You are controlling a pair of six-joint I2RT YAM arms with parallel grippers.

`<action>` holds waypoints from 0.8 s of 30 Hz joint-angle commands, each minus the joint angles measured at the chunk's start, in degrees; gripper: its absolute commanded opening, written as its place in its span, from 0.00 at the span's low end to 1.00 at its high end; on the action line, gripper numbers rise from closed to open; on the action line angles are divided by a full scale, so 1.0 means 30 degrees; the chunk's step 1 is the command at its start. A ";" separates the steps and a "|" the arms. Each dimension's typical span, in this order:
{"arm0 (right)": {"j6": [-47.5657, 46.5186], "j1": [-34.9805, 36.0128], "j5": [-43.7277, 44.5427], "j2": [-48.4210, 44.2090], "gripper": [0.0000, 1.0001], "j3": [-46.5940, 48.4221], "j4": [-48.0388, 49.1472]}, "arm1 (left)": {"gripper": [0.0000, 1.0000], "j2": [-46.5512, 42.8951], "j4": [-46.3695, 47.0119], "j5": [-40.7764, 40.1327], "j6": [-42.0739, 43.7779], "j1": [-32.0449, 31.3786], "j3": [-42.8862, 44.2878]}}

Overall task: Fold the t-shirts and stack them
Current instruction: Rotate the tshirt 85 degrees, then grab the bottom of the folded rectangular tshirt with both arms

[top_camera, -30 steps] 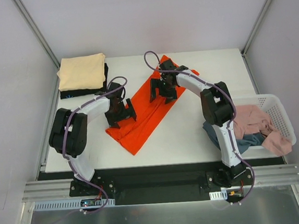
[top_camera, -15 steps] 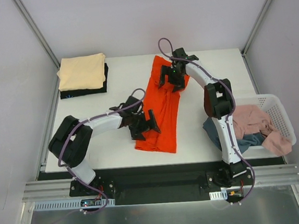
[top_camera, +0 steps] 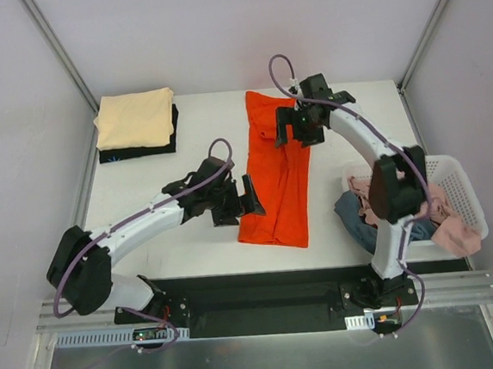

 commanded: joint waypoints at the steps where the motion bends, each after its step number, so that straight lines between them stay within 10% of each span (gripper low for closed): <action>1: 0.0109 0.1489 0.1764 -0.7525 0.97 -0.5473 0.2415 | 0.99 -0.2061 -0.2339 -0.1551 0.1305 0.1294 -0.1349; 10: 0.2982 0.4737 0.0095 -1.4240 0.97 -1.6375 0.2688 | 0.87 -0.1011 -0.1726 0.1085 0.2155 0.3349 -0.2202; 24: 0.3627 0.7059 0.0823 -1.3312 0.86 -2.0340 0.2741 | 0.57 0.3850 0.1118 0.3197 0.1101 0.2794 -0.2028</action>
